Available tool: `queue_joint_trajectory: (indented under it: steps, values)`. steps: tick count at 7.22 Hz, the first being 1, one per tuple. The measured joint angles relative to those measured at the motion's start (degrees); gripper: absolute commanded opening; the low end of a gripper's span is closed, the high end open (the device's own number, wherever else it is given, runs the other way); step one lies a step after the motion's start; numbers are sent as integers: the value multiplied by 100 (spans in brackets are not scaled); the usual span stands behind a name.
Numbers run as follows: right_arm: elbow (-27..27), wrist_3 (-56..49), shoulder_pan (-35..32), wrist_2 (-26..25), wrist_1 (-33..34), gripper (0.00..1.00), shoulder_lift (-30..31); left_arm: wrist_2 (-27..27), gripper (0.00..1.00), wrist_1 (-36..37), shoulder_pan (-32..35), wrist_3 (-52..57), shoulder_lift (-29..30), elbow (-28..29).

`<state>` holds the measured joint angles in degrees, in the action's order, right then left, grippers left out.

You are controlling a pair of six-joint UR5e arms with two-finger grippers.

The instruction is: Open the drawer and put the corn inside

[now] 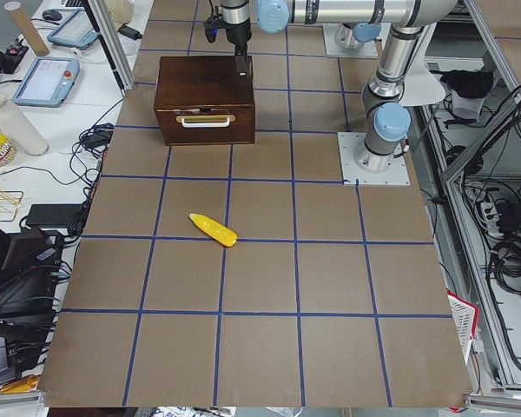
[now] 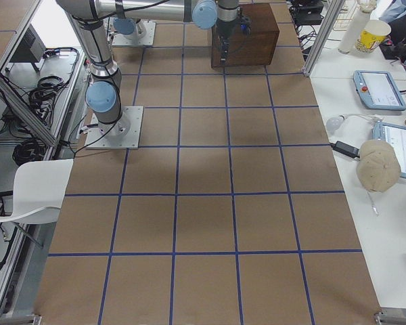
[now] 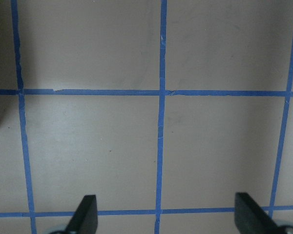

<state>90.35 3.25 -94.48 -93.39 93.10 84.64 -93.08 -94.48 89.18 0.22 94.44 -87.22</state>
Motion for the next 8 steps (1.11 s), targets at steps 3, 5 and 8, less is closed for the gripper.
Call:
queue_joint_trajectory:
  steps: [3, 5, 8]
  values:
    - [0, 0, 0, -3, 3, 100, 5, 3, 100, 61, -5, 80, 53, 34]
    - [0, 0, 0, -4, 3, 100, 3, 14, 100, 108, -12, 98, 119, 69]
    - [0, 0, 0, -2, 0, 100, 3, 20, 100, 234, -15, 88, 144, 89]
